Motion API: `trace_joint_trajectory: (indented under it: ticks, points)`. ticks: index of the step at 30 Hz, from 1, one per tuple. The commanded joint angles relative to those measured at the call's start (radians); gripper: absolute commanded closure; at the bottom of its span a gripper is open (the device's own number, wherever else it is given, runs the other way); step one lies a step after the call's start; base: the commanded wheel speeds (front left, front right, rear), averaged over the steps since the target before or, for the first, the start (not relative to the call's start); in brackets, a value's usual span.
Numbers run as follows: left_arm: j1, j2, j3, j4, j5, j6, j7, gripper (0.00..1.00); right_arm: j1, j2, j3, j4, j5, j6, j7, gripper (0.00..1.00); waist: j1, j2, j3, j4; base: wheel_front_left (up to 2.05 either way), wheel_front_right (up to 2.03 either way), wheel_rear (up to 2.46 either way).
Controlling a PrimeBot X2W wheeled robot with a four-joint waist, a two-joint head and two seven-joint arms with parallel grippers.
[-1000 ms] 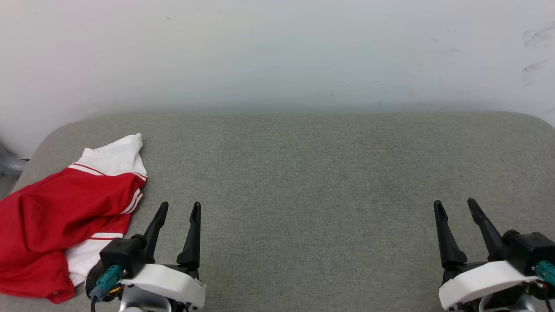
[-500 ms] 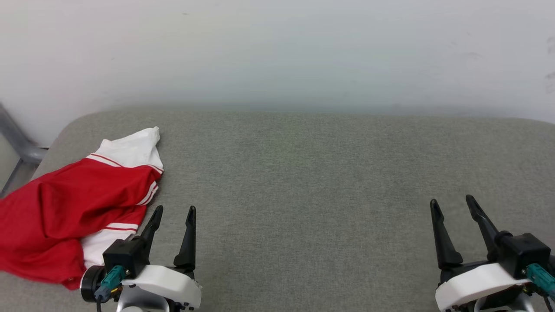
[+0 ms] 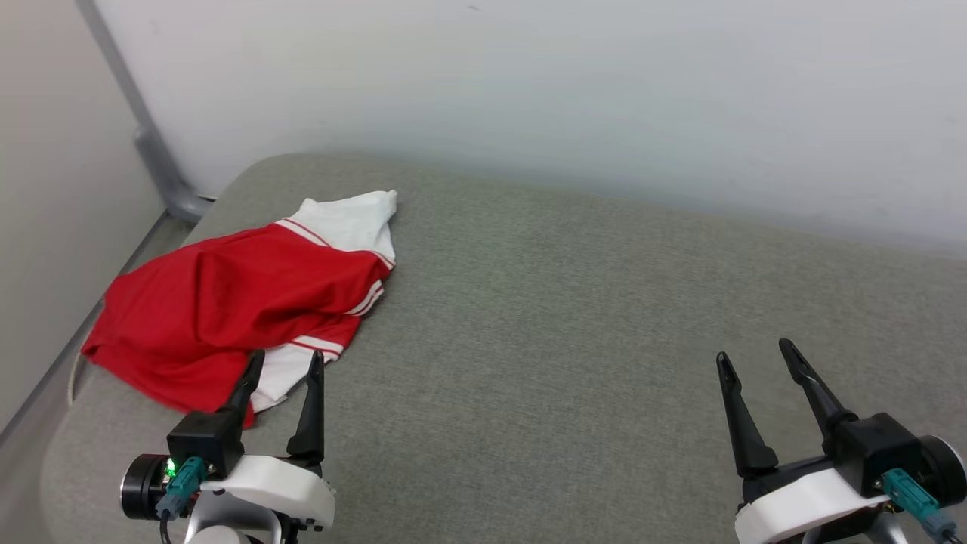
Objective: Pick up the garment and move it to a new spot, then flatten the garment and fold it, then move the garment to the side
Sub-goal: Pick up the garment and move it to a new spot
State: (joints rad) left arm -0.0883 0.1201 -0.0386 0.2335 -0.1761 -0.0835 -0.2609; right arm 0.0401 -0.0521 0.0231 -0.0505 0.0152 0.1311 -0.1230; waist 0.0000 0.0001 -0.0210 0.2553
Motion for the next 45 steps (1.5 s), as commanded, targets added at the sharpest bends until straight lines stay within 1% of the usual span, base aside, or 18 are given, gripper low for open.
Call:
trace_joint_trajectory:
  ticks: [1,8,15,23,30,33,36,40,45]
  points:
    - [-0.006,0.004,0.004,-0.002,-0.001,0.005,-0.006,0.00,-0.003,0.003,0.004,-0.002,-0.003,-0.001,-0.005,0.00,0.0000,-0.0001,0.002,0.049,0.00,0.00,0.00]
    - [0.006,0.006,0.021,-0.011,-0.015,0.004,-0.005,0.00,-0.013,0.003,0.022,0.008,0.016,-0.001,-0.012,0.00,0.0000,-0.0001,0.005,0.146,0.00,0.00,0.00]
    - [0.009,0.004,0.030,-0.017,-0.024,0.002,-0.005,0.00,-0.021,0.003,0.038,0.008,0.031,-0.001,-0.015,0.00,0.0000,-0.0001,0.008,0.213,0.00,0.00,0.00]
    - [0.012,0.003,0.033,-0.016,-0.029,-0.003,-0.005,0.00,-0.025,0.003,0.040,0.015,0.035,-0.001,-0.017,0.00,0.0000,-0.0001,0.009,0.246,0.00,0.00,0.00]
    - [-0.025,0.010,0.036,0.003,-0.048,-0.007,0.005,0.00,-0.033,0.003,0.047,0.017,0.037,-0.001,-0.009,0.00,0.0000,-0.0001,0.020,0.240,0.00,0.00,0.00]
    - [-0.062,0.022,0.045,0.015,-0.095,-0.021,0.044,0.00,-0.044,0.003,0.053,0.005,0.023,-0.001,-0.006,0.00,0.0000,-0.0001,0.044,0.225,0.00,0.00,0.00]
    - [-0.119,0.032,0.057,0.030,-0.156,-0.030,0.113,0.00,-0.052,0.003,0.055,-0.006,0.013,-0.001,0.004,0.00,0.0000,-0.0001,0.085,0.202,0.00,0.00,0.00]
    - [-0.215,0.062,0.093,0.055,-0.257,-0.039,0.239,0.00,-0.086,0.002,0.056,-0.029,-0.010,-0.001,0.021,0.00,0.0000,-0.0001,0.172,0.160,0.00,0.00,0.00]
    - [-0.353,0.105,0.101,0.115,-0.346,-0.041,0.414,0.00,-0.135,-0.003,0.055,-0.046,-0.033,-0.001,0.033,0.00,0.0000,-0.0001,0.284,0.112,0.00,0.00,0.00]
